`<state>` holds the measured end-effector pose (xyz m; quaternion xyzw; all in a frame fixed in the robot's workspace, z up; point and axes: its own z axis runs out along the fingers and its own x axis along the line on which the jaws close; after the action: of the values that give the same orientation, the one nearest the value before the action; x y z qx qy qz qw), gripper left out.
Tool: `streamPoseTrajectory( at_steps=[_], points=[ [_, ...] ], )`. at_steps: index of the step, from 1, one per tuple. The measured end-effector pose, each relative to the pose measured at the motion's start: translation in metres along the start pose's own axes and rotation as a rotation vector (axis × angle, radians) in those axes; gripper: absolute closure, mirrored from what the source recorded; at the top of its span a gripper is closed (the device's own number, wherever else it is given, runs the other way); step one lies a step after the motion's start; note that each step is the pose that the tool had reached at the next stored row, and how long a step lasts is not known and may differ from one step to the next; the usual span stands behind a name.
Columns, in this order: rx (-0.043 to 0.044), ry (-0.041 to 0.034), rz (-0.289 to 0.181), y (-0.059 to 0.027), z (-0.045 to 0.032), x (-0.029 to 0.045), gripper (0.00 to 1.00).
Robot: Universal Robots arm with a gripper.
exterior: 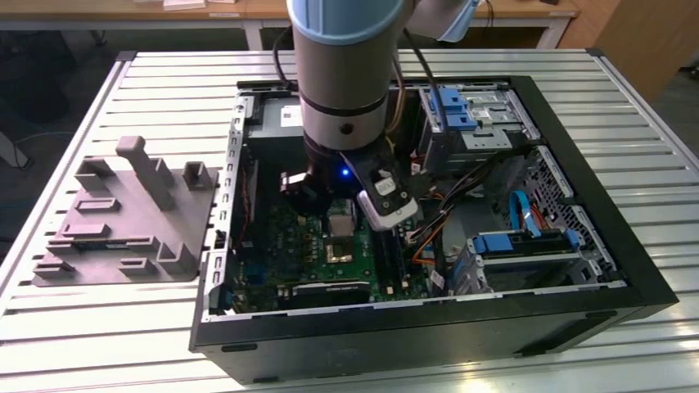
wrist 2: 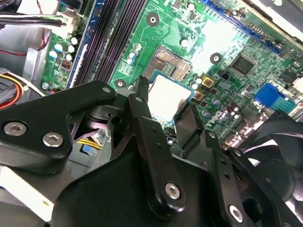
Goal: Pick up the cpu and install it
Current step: 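Place the cpu into insertion slot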
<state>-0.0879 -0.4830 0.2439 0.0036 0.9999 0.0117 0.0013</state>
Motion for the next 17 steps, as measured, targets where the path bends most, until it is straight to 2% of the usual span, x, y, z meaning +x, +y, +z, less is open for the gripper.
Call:
streamPoseTrajectory(
  at_steps=[10, 17],
  points=[
    [0.0003, 0.0001, 0.000, -0.0003, 0.0111, 0.0000, 0.53],
    [0.0006, 0.0002, 0.000, -0.0007, 0.0141, 0.0001, 0.53]
  ],
)
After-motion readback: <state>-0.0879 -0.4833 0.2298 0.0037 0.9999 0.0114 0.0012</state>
